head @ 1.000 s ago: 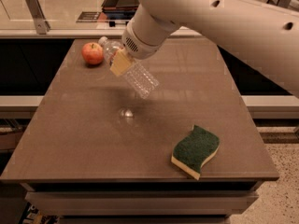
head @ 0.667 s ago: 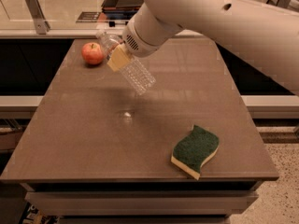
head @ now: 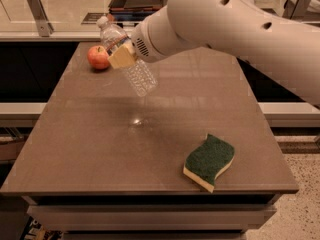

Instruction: Place water bottle upright

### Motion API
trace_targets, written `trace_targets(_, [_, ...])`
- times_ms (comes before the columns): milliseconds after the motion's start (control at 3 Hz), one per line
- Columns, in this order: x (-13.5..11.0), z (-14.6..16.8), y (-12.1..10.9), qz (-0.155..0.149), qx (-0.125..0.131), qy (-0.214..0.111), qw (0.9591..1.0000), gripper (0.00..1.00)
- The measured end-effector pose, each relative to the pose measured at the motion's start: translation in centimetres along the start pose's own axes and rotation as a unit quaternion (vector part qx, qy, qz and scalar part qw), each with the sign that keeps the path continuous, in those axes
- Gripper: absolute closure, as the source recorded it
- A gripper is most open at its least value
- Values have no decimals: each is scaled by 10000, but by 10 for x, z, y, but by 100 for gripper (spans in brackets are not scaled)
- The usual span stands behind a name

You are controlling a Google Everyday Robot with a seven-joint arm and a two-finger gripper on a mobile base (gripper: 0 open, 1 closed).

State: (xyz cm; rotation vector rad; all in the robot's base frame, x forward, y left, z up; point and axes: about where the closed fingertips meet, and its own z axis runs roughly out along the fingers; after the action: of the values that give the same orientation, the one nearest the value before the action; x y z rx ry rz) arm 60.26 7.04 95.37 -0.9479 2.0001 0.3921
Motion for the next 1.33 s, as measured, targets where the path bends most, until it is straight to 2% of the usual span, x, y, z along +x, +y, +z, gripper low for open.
trace_targets(333, [-13, -1, 3, 19, -19, -503, 9987, 100])
trace_targets(1333, [-25, 26, 14, 86, -144, -1440, 9894, 100])
